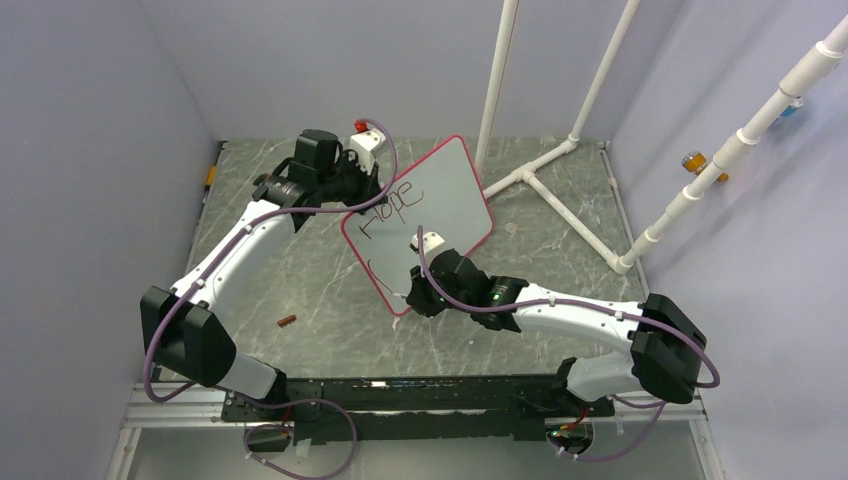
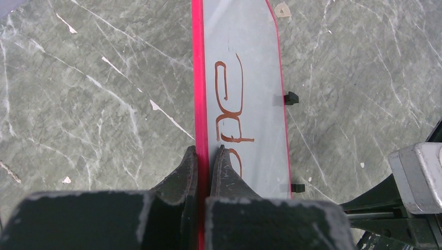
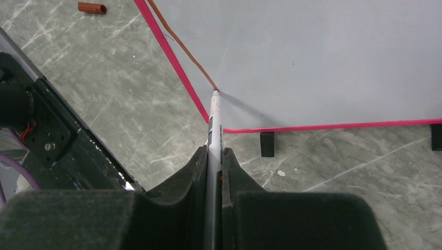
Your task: Write a sentence on the whiteboard
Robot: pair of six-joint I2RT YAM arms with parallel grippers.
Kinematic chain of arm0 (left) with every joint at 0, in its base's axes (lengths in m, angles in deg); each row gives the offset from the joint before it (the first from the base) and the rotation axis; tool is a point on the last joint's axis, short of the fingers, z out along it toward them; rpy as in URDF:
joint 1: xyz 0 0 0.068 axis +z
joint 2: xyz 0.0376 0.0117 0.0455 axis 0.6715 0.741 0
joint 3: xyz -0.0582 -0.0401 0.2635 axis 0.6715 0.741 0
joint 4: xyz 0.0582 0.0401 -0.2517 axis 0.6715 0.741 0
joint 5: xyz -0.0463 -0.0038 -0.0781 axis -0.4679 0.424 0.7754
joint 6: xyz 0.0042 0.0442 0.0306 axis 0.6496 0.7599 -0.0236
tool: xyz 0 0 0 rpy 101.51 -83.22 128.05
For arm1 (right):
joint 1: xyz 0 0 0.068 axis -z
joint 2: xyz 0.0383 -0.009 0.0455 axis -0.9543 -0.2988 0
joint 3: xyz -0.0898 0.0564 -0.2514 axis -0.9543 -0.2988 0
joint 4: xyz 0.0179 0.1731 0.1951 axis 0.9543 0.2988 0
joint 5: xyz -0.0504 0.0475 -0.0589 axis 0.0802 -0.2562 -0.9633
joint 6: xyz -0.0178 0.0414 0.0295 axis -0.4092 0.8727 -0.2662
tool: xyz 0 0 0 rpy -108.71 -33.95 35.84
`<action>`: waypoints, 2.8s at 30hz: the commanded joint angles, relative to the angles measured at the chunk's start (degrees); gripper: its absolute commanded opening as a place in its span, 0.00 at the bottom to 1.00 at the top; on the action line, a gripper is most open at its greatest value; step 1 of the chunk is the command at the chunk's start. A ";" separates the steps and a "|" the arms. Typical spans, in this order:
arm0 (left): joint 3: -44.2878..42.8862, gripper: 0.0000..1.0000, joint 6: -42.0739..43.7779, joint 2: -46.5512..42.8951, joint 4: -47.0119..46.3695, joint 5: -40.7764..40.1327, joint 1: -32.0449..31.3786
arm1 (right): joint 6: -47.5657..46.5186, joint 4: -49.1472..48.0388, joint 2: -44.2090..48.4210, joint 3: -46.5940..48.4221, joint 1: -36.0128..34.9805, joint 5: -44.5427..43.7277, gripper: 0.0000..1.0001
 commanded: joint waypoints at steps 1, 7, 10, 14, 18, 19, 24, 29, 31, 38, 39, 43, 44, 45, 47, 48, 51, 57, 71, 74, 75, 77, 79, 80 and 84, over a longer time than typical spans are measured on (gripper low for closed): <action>0.22 0.00 6.18 1.43 2.25 -9.35 -0.22 | 0.50 -2.19 0.53 1.46 0.05 0.89 0.00; 0.24 0.00 6.13 1.43 2.26 -9.49 -0.32 | -0.31 -2.18 0.56 4.20 -0.75 3.01 0.00; 0.30 0.00 5.95 1.34 2.10 -10.17 -0.36 | -0.66 -1.47 1.27 5.52 -1.16 3.65 0.00; 0.47 0.00 6.00 1.12 1.91 -10.16 -0.34 | -1.11 -0.33 3.58 6.72 -1.36 3.64 0.00; 0.42 0.00 6.10 1.12 2.06 -9.97 -0.36 | -1.72 0.53 4.23 8.48 -1.36 3.08 0.00; 0.43 0.00 6.12 1.06 2.07 -10.05 -0.36 | -1.82 0.57 4.14 8.85 -1.38 2.88 0.00; 0.52 0.00 6.15 0.85 2.07 -9.98 -0.36 | -1.70 1.29 1.83 10.73 -1.33 0.28 0.00; 0.53 0.00 6.13 0.73 2.01 -9.96 -0.36 | -0.99 1.93 0.73 11.37 -1.30 -2.98 0.00; 0.54 0.00 6.15 0.68 2.00 -9.89 -0.36 | -0.96 2.33 0.76 11.41 -1.40 -4.29 0.00; 0.43 0.00 6.13 0.60 2.15 -9.73 -0.44 | -0.80 2.66 -0.06 11.54 -1.32 -5.44 0.00; 0.43 0.00 6.17 0.66 2.17 -9.79 -0.44 | -0.66 2.57 -0.32 11.66 -1.35 -5.26 0.00; 0.52 0.00 6.13 0.59 2.08 -10.03 -0.53 | -0.37 2.35 -1.40 12.43 -1.36 -4.41 0.00; 0.47 0.00 6.17 0.60 2.09 -10.06 -0.53 | -0.35 2.28 -1.73 12.57 -1.34 -4.07 0.00; 0.57 0.00 6.16 0.59 2.09 -10.12 -0.53 | -0.26 2.14 -1.98 12.66 -1.31 -3.92 0.00; 0.61 0.00 6.19 0.59 2.04 -10.23 -0.55 | -0.26 1.95 -2.45 12.89 -1.35 -3.54 0.00; 0.54 0.00 6.19 0.63 2.05 -10.23 -0.57 | -0.25 1.99 -2.61 13.01 -1.27 -3.34 0.00; 0.59 0.00 6.19 0.67 2.09 -10.32 -0.60 | -0.17 1.78 -3.18 13.27 -1.37 -2.44 0.00; 0.52 0.00 6.13 0.64 2.09 -10.41 -0.68 | 0.58 1.12 -4.00 13.65 -1.43 -0.35 0.00; 0.56 0.00 6.40 0.43 2.17 -10.83 -0.71 | 0.48 -2.11 2.48 13.04 -2.07 6.81 0.00; 0.69 0.00 6.56 0.27 2.17 -10.59 -0.66 | 0.11 -2.54 5.95 13.00 -2.05 7.48 0.00; 0.77 0.00 6.59 0.24 2.14 -10.52 -0.70 | 0.05 -2.65 7.03 12.86 -2.06 7.64 0.00; 0.64 0.00 6.73 0.24 2.44 -10.27 -0.69 | -0.09 -2.39 8.70 12.61 -2.01 7.17 0.00; 0.74 0.00 6.71 0.07 2.52 -10.11 -0.83 | -0.46 -1.66 9.55 12.38 -1.97 5.99 0.00; 0.80 0.00 6.70 -0.02 2.53 -9.92 -0.92 | -0.70 -1.12 9.64 12.23 -1.96 5.19 0.00; 0.00 0.00 6.17 0.21 3.72 -10.23 -1.61 | -1.36 0.53 10.02 11.33 -1.88 1.34 0.00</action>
